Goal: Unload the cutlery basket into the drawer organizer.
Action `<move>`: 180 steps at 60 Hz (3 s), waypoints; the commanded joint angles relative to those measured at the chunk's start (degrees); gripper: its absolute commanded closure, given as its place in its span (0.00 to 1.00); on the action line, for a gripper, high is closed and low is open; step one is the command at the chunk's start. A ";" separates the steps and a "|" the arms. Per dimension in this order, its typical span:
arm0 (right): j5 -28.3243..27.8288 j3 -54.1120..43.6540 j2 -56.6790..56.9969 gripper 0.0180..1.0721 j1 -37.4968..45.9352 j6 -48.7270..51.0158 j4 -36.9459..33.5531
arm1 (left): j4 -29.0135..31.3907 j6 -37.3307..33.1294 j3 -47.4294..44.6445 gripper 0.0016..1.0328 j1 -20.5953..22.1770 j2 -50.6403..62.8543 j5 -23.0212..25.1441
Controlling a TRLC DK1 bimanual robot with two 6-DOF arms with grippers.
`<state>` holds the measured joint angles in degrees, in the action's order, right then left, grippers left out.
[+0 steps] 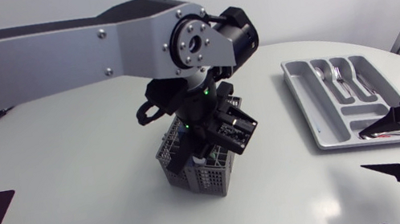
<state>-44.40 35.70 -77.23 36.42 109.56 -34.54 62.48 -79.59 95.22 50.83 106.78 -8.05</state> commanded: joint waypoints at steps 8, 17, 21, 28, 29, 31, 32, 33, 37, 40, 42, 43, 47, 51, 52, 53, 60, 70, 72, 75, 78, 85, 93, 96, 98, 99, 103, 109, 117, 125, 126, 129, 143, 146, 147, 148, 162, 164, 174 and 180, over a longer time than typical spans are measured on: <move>-0.77 -2.13 1.82 0.14 -0.04 1.62 -1.58 | 2.21 -1.62 0.23 0.81 0.68 1.85 -0.65; -0.95 -2.04 3.14 0.14 -0.30 1.62 -3.25 | 2.39 -1.53 -0.21 0.89 0.68 1.76 -0.65; -1.48 -2.13 4.37 0.14 -0.39 1.27 -4.04 | 2.39 -1.53 -0.74 0.89 0.68 1.76 -0.73; -1.74 -2.30 6.13 0.14 -0.57 1.10 -5.27 | 2.30 -1.36 -1.26 0.91 0.68 1.67 -1.00; -1.83 -2.39 6.30 0.14 -0.65 1.01 -5.45 | 2.30 -1.36 -1.26 0.91 0.68 1.59 -1.00; -1.83 -2.39 6.57 0.13 -0.83 1.01 -5.71 | 2.30 -1.36 -1.26 0.91 0.68 1.50 -1.00; -1.83 -2.39 6.74 0.13 -0.92 1.01 -5.97 | 2.30 -1.27 -1.18 0.91 0.68 1.41 -1.00; -1.83 -2.39 6.92 0.13 -0.92 1.01 -6.15 | 2.21 -1.27 -1.18 0.91 0.68 1.41 -1.00; -1.83 -2.74 7.80 0.13 -1.09 0.83 -6.32 | 2.21 -1.27 -1.09 0.92 0.68 1.06 -1.00; -1.83 -2.83 8.41 0.13 -1.44 0.39 -6.50 | 2.21 -1.27 -1.09 0.92 0.76 0.80 -1.00; -1.83 -3.01 8.68 0.13 -1.53 0.31 -6.59 | 2.21 -1.27 -1.00 0.92 0.68 0.62 -1.00; -1.83 -3.10 8.85 0.13 -1.53 0.31 -6.59 | 2.21 -1.27 -0.91 0.92 0.68 0.53 -1.00; -1.92 -3.71 9.82 0.13 -1.80 0.13 -6.68 | 2.30 -1.36 -0.74 0.92 0.76 -0.08 -1.00; -1.92 -4.15 10.61 0.13 -2.24 -0.40 -6.85 | 2.30 -1.44 -0.39 0.92 0.68 -0.61 -1.00; -2.00 -4.15 10.87 0.13 -2.50 -0.49 -7.03 | 2.39 -1.53 -0.39 0.92 0.68 -0.70 -1.00; -2.00 -4.15 11.05 0.13 -2.50 -0.49 -7.12 | 2.39 -1.53 -0.30 0.92 0.68 -0.87 -0.91; -2.27 -4.24 12.54 0.13 -3.20 -1.01 -8.08 | 3.79 -1.44 0.58 0.92 0.76 -1.40 -0.91; -2.44 -4.50 14.13 0.13 -4.08 -1.54 -8.96 | 5.11 -1.27 1.37 0.92 1.12 -2.02 -1.00; -2.53 -4.50 14.39 0.13 -4.08 -1.45 -9.31 | 5.37 -1.18 1.46 0.92 1.29 -2.10 -1.00; -2.53 -4.68 14.57 0.13 -4.26 -1.45 -9.40 | 5.55 -1.09 1.72 0.92 1.47 -2.37 -1.09; -2.62 -4.77 14.65 0.13 -4.26 -1.45 -9.40 | 6.08 -1.00 2.16 0.92 1.64 -2.46 -1.17; -2.79 -4.94 15.36 0.13 -4.26 -1.45 -9.58 | 7.13 -0.65 3.39 0.92 1.99 -2.46 -1.44; -2.97 -5.21 16.15 0.13 -4.17 -1.45 -10.02 | 7.83 -0.39 4.80 0.92 2.52 -2.37 -1.79; -2.97 -5.29 16.24 0.13 -4.17 -1.45 -10.10 | 7.83 -0.30 5.15 0.92 2.70 -2.37 -1.97; -3.06 -5.38 16.41 0.13 -4.17 -1.45 -10.10 | 7.83 -0.21 5.42 0.92 2.87 -2.37 -2.05; -3.06 -5.47 16.59 0.13 -4.17 -1.45 -10.10 | 7.83 -0.21 5.42 0.92 2.96 -2.37 -2.14; -3.23 -5.73 16.94 0.13 -4.17 -1.45 -10.19 | 7.83 -0.04 5.77 0.92 3.31 -2.37 -2.49; -3.32 -6.00 17.38 0.13 -4.17 -1.36 -10.63 | 8.80 0.14 6.82 0.92 3.58 -2.28 -2.84; -3.76 -6.52 18.43 0.13 -4.17 -1.36 -10.98 | 10.30 0.40 7.79 0.92 4.19 -2.02 -3.81; -3.85 -7.14 18.96 0.13 -4.26 -1.36 -11.16 | 11.97 0.49 8.49 0.92 4.89 -1.58 -4.34; -3.85 -7.23 18.96 0.13 -4.34 -1.36 -11.16 | 12.14 0.58 8.58 0.92 4.98 -1.49 -4.43; -3.94 -7.31 18.96 0.13 -4.34 -1.28 -11.07 | 13.11 1.19 9.28 0.92 5.33 -1.23 -4.51; -4.64 -7.58 18.87 0.13 -4.08 -1.01 -10.98 | 16.54 1.46 12.62 0.92 6.21 0.36 -5.04; -4.82 -7.75 18.87 0.13 -3.91 -1.01 -10.98 | 17.33 1.63 13.41 0.92 6.56 0.80 -5.22; -4.82 -7.75 18.87 0.13 -3.91 -1.01 -10.89 | 17.50 1.63 13.50 0.92 6.65 0.88 -5.22; -4.82 -7.84 18.87 0.13 -3.91 -1.01 -10.89 | 17.50 1.55 13.68 0.92 6.74 1.06 -5.31; -5.08 -8.55 19.31 0.13 -3.73 -0.84 -10.89 | 19.26 1.63 16.05 0.92 7.79 2.11 -5.39; -5.17 -8.55 19.40 0.13 -3.73 -0.84 -10.98 | 19.52 1.72 16.23 0.92 7.79 2.11 -5.39; -5.34 -8.81 20.37 0.13 -4.08 -0.93 -11.60 | 19.79 2.25 16.40 0.92 8.23 1.94 -5.39; -5.34 -8.98 21.16 0.13 -4.34 -1.10 -11.95 | 19.79 2.51 16.49 0.92 8.32 1.94 -5.39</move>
<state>-49.17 28.12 -56.75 32.60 108.42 -45.17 81.56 -77.78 109.58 58.43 107.70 -13.61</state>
